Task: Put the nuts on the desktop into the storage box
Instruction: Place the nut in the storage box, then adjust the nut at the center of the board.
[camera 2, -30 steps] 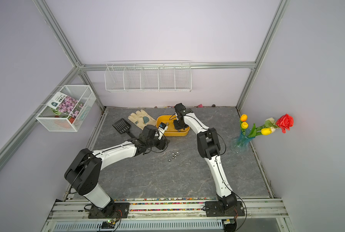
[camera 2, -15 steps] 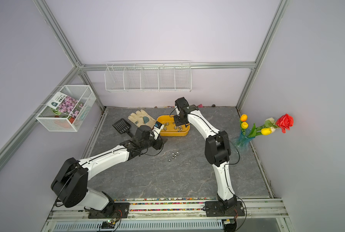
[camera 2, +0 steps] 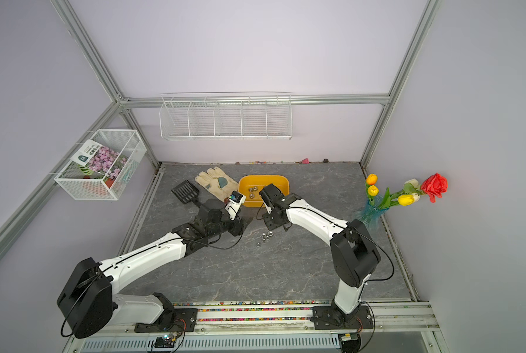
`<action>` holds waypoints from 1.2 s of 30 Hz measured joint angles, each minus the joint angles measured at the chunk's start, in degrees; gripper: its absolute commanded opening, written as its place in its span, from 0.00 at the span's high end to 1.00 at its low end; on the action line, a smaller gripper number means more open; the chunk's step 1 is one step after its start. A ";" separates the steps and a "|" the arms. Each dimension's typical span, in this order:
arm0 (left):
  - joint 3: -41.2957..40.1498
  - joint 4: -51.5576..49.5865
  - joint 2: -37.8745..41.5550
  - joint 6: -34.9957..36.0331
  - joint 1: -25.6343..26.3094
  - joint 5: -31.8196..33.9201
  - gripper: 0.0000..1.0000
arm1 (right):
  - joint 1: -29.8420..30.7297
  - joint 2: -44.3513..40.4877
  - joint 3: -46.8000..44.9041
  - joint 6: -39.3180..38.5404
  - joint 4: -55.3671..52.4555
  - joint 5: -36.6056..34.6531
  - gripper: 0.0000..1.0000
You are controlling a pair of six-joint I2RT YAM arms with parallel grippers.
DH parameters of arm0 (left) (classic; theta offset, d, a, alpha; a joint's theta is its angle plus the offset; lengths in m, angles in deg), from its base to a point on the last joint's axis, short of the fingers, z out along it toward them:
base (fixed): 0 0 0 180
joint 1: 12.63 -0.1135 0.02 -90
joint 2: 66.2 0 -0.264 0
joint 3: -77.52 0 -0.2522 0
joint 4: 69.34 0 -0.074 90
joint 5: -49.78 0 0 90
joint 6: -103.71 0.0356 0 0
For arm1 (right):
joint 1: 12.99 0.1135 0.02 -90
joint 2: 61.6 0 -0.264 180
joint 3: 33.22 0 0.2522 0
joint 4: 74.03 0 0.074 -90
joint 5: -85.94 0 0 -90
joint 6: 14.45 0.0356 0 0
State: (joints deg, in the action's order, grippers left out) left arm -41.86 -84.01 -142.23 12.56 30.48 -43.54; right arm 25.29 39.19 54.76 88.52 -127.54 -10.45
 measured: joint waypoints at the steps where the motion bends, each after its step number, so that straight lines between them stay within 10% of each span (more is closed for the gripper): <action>1: -0.39 -0.15 0.42 -0.15 0.22 0.11 0.34 | 0.37 0.00 -1.38 0.50 0.28 0.04 0.54; 36: -4.85 -1.09 0.63 -3.98 2.82 2.03 0.34 | 1.99 7.10 -4.48 4.61 10.84 1.92 0.55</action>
State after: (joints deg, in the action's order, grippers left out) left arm -46.72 -85.10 -141.59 8.58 33.30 -41.50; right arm 27.28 46.30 50.28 93.13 -116.70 -8.53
